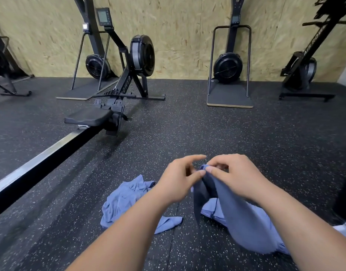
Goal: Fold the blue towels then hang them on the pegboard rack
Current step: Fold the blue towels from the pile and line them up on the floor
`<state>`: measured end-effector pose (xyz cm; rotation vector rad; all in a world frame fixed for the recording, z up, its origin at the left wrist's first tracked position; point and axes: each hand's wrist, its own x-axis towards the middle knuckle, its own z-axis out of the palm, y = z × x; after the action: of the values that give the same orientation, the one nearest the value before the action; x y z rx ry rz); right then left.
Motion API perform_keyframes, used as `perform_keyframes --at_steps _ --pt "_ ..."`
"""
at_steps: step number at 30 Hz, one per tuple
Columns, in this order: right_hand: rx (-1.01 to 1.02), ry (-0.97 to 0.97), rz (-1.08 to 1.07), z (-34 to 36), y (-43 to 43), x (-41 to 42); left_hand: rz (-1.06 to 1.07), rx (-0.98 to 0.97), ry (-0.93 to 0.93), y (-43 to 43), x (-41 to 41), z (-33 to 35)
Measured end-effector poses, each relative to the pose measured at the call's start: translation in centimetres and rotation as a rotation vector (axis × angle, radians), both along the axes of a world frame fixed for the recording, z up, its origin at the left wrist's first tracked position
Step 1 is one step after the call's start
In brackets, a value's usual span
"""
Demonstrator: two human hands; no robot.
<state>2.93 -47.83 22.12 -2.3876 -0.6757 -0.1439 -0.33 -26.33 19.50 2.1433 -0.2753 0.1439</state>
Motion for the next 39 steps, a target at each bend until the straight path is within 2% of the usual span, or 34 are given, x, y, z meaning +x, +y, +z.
perform_keyframes --at_steps 7,11,17,22,27,30,34,39 --pt "-0.039 0.15 0.022 -0.1 -0.9 0.3 0.114 0.175 -0.033 0.4 0.4 0.5" --pt "-0.051 0.196 -0.009 -0.5 -2.9 1.5 0.27 0.147 -0.055 2.5 1.2 0.7" --pt "-0.05 0.135 -0.162 -0.3 -5.2 2.4 0.517 0.029 -0.041 5.7 1.6 0.9" --pt "-0.067 0.026 -0.346 0.1 -6.7 2.8 0.686 0.007 -0.049 7.8 1.9 0.7" --pt "-0.061 0.016 -0.459 0.0 -7.6 2.9 0.784 0.01 -0.016 9.0 2.2 0.2" --pt "0.054 0.057 -0.457 -0.3 -7.5 3.1 0.767 0.057 -0.003 9.0 2.2 -0.1" --pt "0.454 0.283 -0.313 0.0 -6.0 2.7 0.6 0.137 0.006 8.0 2.0 -0.5" --pt "0.491 0.487 -0.136 1.2 -3.3 1.1 0.386 0.089 -0.018 5.7 1.9 -0.4"
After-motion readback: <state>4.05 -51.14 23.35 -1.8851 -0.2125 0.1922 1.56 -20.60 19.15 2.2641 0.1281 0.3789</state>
